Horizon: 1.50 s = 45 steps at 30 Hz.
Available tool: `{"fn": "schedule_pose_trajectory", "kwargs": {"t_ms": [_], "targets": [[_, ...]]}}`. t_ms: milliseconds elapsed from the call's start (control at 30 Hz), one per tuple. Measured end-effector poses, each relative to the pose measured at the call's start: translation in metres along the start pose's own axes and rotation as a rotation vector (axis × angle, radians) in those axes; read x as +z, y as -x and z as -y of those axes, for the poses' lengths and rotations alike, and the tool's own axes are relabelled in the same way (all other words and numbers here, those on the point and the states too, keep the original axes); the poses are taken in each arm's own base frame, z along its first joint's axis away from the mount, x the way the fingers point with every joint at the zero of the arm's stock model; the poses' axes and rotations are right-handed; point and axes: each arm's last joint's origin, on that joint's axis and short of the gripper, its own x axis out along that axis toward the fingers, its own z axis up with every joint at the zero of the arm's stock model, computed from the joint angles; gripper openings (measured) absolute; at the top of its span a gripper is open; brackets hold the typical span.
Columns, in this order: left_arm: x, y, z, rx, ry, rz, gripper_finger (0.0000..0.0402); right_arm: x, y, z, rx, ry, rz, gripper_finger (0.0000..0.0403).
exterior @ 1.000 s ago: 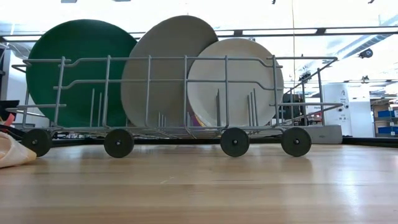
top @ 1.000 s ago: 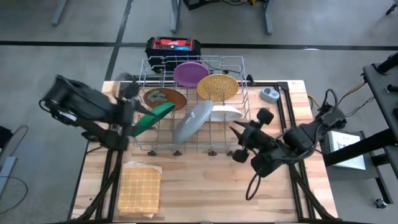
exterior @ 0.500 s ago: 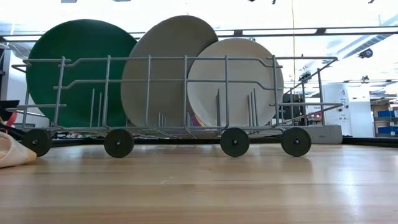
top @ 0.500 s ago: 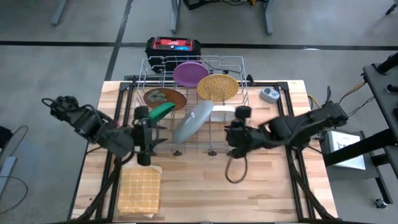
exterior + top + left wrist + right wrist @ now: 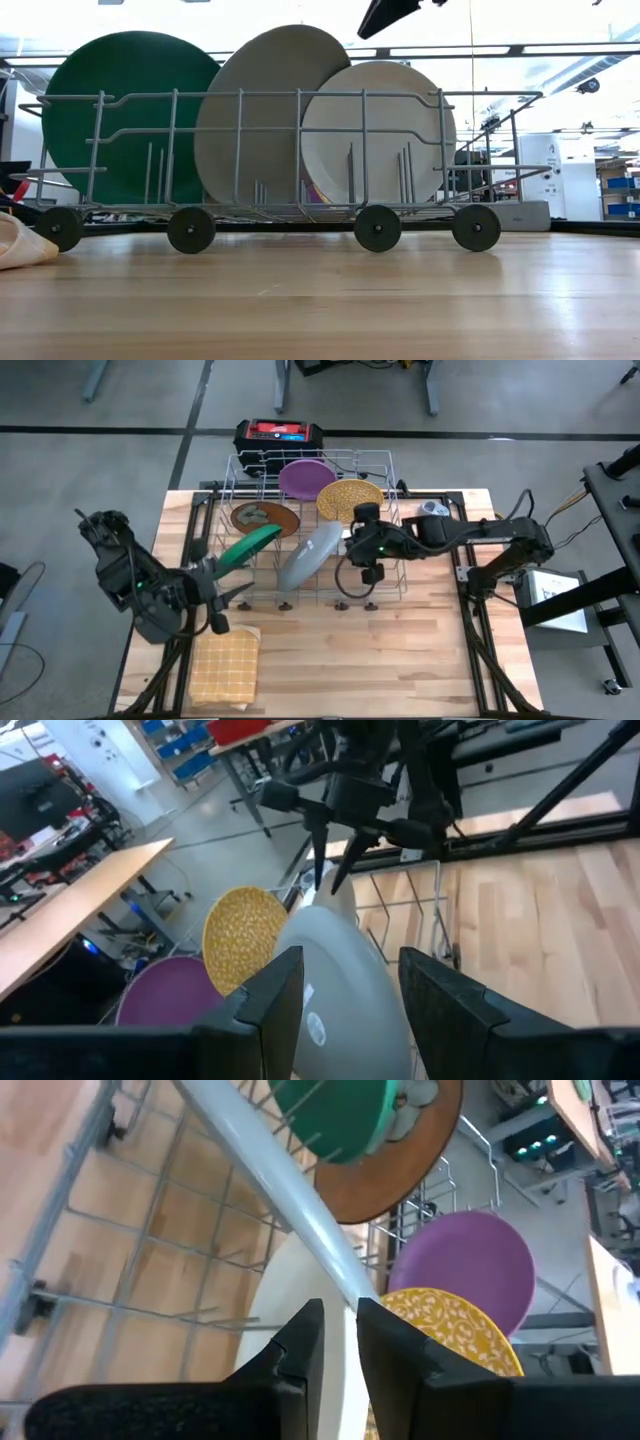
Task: Sort dishes
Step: Put the grey plate into the dish rack
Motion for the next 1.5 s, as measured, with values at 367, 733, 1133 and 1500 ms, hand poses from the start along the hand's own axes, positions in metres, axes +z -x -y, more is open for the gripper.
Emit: {"fn": "schedule_pose_trajectory", "kwargs": {"t_ms": [367, 733, 1133, 1500], "targets": [[-0.012, -0.019, 0.039, 0.084, -0.031, -0.021, 0.0155, 0.005, -0.025, -0.005, -0.027, 0.036, -0.039, 0.0141], [-0.013, -0.024, 0.049, 0.147, -0.050, -0.001, 0.0155, 0.005, -0.024, 0.003, -0.120, 0.040, -0.054, 0.0152], [-0.013, -0.023, 0.049, 0.164, -0.053, 0.011, 0.0155, 0.007, -0.043, 0.003, -0.103, 0.076, -0.050, 0.0102], [-0.014, -0.023, 0.049, 0.165, -0.066, 0.007, 0.0155, 0.013, -0.041, 0.007, -0.140, 0.106, -0.002, 0.0041]]}}
